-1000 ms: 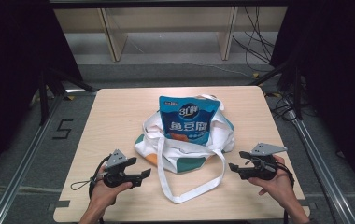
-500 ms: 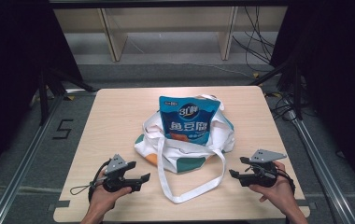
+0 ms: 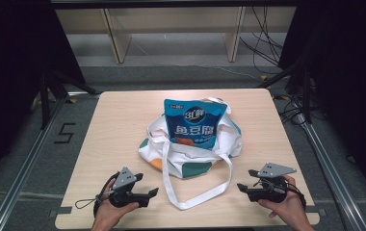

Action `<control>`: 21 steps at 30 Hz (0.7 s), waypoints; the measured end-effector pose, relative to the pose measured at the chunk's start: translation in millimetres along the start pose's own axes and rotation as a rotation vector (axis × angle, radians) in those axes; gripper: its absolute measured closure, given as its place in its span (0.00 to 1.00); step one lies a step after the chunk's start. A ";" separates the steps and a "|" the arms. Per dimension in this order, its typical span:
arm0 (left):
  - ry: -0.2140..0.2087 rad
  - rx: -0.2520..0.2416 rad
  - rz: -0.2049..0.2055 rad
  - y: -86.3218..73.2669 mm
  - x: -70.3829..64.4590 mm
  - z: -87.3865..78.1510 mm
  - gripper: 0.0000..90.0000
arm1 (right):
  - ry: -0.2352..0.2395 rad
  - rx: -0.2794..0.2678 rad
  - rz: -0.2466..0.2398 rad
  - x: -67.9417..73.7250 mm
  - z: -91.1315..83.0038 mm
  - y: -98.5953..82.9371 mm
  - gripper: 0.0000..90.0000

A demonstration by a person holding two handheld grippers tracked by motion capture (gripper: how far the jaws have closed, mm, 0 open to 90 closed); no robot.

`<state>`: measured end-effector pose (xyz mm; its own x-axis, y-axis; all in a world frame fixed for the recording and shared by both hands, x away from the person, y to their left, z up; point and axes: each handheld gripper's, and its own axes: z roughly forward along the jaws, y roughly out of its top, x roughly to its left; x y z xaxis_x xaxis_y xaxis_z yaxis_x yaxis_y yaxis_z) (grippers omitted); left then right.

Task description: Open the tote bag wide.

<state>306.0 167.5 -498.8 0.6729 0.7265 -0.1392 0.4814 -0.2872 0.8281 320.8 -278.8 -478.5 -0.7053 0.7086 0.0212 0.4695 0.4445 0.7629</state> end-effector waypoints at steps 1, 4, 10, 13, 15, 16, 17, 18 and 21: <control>-0.006 0.002 0.001 -0.1 -2.6 0.1 0.19 | 0.010 0.000 -0.002 0.7 0.2 -1.1 0.36; -0.017 -0.004 0.026 -0.9 -7.9 -0.3 0.19 | 0.012 0.016 0.029 7.7 -2.3 -3.6 0.35; -0.028 0.015 0.032 -4.7 -19.0 -3.3 0.18 | 0.016 0.014 -0.005 11.3 -4.9 -9.0 0.34; -0.030 0.017 0.044 -6.6 -25.8 -4.4 0.18 | 0.015 0.021 -0.011 14.4 -6.2 -13.9 0.34; -0.032 0.019 0.052 -7.8 -28.0 -3.9 0.18 | 0.018 0.033 0.000 16.9 -7.4 -17.0 0.33; -0.035 0.041 0.067 -8.3 -28.2 -4.9 0.18 | 0.015 0.031 -0.005 17.6 -7.5 -18.3 0.33; -0.034 0.041 0.066 -8.7 -29.4 -4.9 0.18 | 0.030 0.034 -0.004 18.7 -7.2 -20.2 0.33; -0.036 0.027 0.047 -9.6 -32.1 -3.8 0.17 | 0.033 0.047 -0.007 19.7 -7.4 -21.2 0.33; -0.052 0.047 0.069 -10.8 -34.6 -4.8 0.17 | 0.020 0.054 -0.014 23.2 -8.6 -24.6 0.33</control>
<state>274.9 148.5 -500.3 0.7331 0.6710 -0.1112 0.4574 -0.3653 0.8107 288.3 -277.9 -491.2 -0.7226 0.6909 0.0241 0.4870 0.4840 0.7270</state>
